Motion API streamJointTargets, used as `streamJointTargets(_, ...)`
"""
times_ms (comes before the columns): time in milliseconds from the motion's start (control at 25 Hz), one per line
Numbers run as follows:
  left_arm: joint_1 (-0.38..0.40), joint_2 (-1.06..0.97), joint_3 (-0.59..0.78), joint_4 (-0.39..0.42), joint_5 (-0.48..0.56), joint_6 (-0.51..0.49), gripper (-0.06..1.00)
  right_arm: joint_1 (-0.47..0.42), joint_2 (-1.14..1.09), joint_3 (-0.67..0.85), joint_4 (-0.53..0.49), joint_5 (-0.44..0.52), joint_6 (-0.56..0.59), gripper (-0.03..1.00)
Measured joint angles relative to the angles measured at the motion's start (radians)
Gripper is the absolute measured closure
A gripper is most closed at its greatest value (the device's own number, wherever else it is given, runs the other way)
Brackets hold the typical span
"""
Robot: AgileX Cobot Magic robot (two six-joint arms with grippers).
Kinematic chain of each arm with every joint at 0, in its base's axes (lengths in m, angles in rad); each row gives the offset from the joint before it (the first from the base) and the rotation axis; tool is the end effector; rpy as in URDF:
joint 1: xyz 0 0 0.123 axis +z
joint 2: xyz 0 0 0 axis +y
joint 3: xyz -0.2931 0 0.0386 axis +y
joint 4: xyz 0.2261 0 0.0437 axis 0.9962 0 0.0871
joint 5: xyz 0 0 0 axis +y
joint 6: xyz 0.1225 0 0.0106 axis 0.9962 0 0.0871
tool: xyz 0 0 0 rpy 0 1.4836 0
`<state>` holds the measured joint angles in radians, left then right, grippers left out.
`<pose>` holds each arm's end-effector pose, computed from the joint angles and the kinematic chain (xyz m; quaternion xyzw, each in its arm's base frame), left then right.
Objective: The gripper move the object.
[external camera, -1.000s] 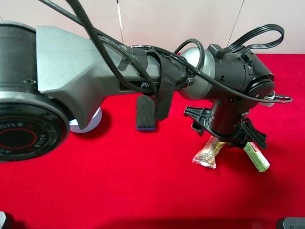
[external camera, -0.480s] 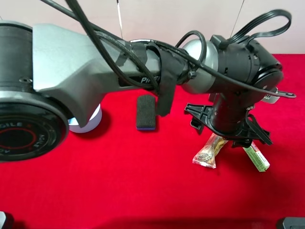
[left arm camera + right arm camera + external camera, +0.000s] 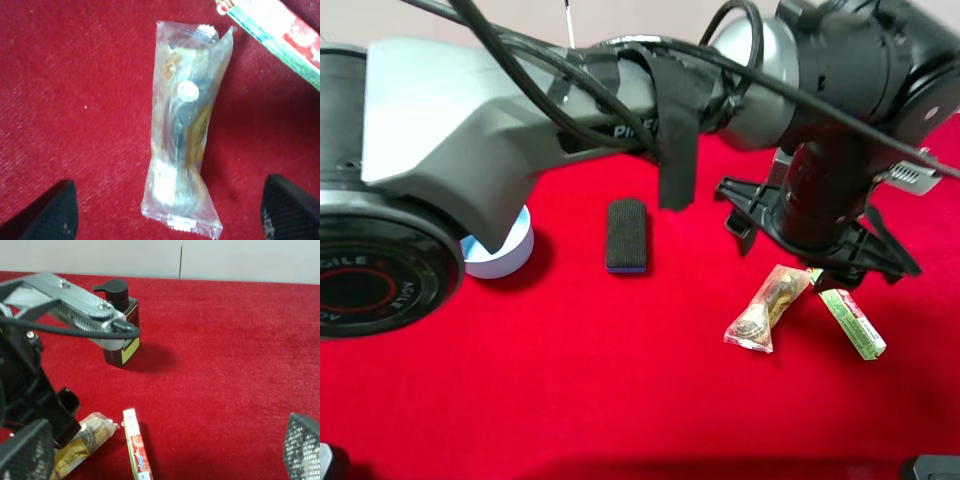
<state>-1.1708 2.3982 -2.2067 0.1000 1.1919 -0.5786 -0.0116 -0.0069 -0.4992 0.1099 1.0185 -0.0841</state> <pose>0.2073 -0.4611 0.1750 0.3001 0.9428 -0.0738 0.1249 -0.0050 0.0115 0.2571 -0.0315 0.8385 0.0290 0.5432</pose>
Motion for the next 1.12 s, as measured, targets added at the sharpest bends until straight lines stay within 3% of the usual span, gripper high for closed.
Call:
streamJointTargets(800,0.006,-0.172,-0.038,0.062,0.001,0.181,0.18,0.000,0.000,0.000,0.001,0.000,0.000,0.27)
streamJointTargets(1120,0.037,-0.283,0.097,0.081,0.000,0.234,0.18,0.000,0.000,0.000,0.001,0.000,0.000,0.27)
